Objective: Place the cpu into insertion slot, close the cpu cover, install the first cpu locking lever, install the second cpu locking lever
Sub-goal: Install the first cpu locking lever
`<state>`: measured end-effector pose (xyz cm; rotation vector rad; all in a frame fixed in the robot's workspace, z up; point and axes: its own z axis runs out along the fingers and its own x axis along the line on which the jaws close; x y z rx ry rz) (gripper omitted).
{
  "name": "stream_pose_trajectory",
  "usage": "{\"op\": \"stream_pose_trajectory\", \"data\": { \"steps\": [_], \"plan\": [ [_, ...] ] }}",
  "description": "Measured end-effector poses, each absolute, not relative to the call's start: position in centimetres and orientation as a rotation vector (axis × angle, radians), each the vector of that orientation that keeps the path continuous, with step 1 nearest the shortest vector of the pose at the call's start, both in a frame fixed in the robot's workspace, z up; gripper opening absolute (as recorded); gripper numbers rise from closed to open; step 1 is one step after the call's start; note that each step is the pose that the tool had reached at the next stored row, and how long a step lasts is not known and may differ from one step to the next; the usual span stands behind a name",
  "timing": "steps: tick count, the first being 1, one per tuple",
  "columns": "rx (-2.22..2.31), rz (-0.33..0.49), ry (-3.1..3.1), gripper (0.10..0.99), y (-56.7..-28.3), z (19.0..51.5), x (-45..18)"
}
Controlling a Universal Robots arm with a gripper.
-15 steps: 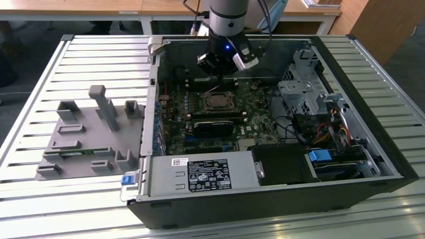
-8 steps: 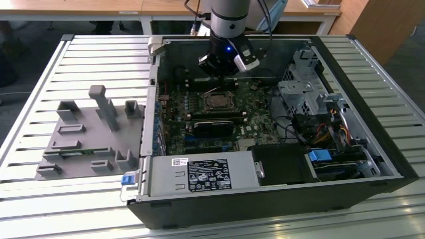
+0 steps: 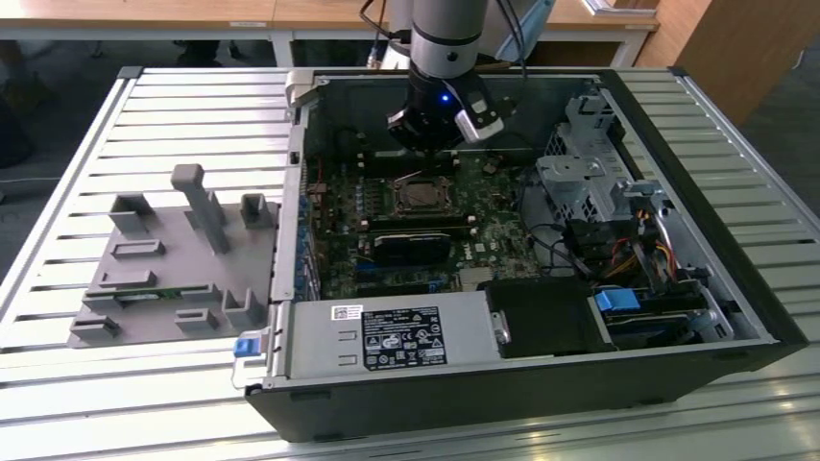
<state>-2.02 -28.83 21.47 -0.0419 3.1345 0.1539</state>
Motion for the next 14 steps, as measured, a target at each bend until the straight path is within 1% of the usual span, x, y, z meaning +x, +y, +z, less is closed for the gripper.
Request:
{"op": "stream_pose_trajectory", "data": {
  "steps": [14],
  "plan": [
    [-0.041, 0.154, 3.135, 0.106, -28.7, 20.3, -1.7]
  ]
}}
